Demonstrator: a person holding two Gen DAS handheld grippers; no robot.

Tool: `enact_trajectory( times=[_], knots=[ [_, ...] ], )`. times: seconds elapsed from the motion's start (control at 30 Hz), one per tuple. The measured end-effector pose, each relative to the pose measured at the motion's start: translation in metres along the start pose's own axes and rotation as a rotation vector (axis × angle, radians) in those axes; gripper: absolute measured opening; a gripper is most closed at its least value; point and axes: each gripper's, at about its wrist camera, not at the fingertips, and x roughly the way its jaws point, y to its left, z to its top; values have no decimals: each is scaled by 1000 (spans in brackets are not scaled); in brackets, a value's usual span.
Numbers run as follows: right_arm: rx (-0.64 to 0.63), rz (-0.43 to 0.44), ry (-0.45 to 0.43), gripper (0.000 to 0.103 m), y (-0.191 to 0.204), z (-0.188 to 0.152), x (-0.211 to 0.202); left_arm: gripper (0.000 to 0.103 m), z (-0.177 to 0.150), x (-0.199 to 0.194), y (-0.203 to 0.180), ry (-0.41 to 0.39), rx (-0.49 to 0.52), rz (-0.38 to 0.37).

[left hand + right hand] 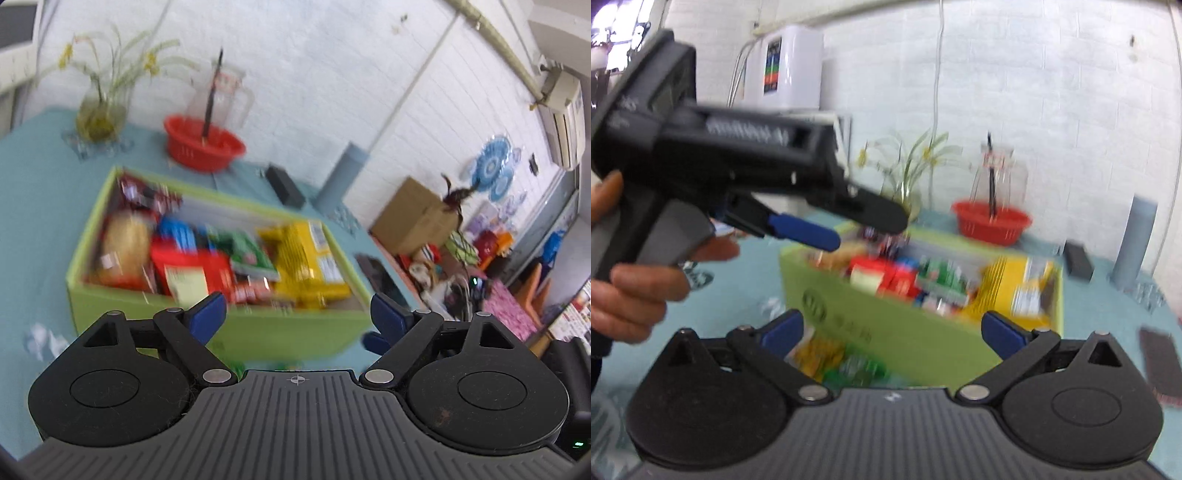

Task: Organize snacks
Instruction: 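Lift the green packet into the green box and open both grippers, then move both grippers to the wrapped round pastry with green band and close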

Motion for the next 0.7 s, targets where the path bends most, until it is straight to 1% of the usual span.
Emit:
enact_trajectory(
  times=[0.07,0.13,0.2,0.27,0.37,0.43,0.47,0.53,0.57,0.7],
  knots=[
    [30,-17,71,102,-4,-17,11,72,-14,15,0,77,-37,3],
    [63,-24,114,102,-6,-34,20,72,-25,30,1,141,-75,-26],
    [108,-33,136,102,-15,-42,34,73,-31,42,1,175,-101,-45],
    [140,-24,130,102,-19,-47,36,73,-34,55,0,201,-118,-34],
    [159,4,134,102,-22,-50,37,73,-37,75,2,226,-147,-31],
    [173,20,142,102,-24,-52,37,72,-41,85,3,241,-158,-48],
    [179,22,147,102,-24,-53,38,72,-43,89,3,240,-156,-49],
    [168,-1,173,102,-24,-55,42,70,-46,92,4,245,-150,-44],
    [171,4,186,102,-24,-56,44,70,-46,91,4,244,-141,-51],
    [150,9,193,102,-20,-56,45,70,-49,93,5,267,-123,-105]
  ],
)
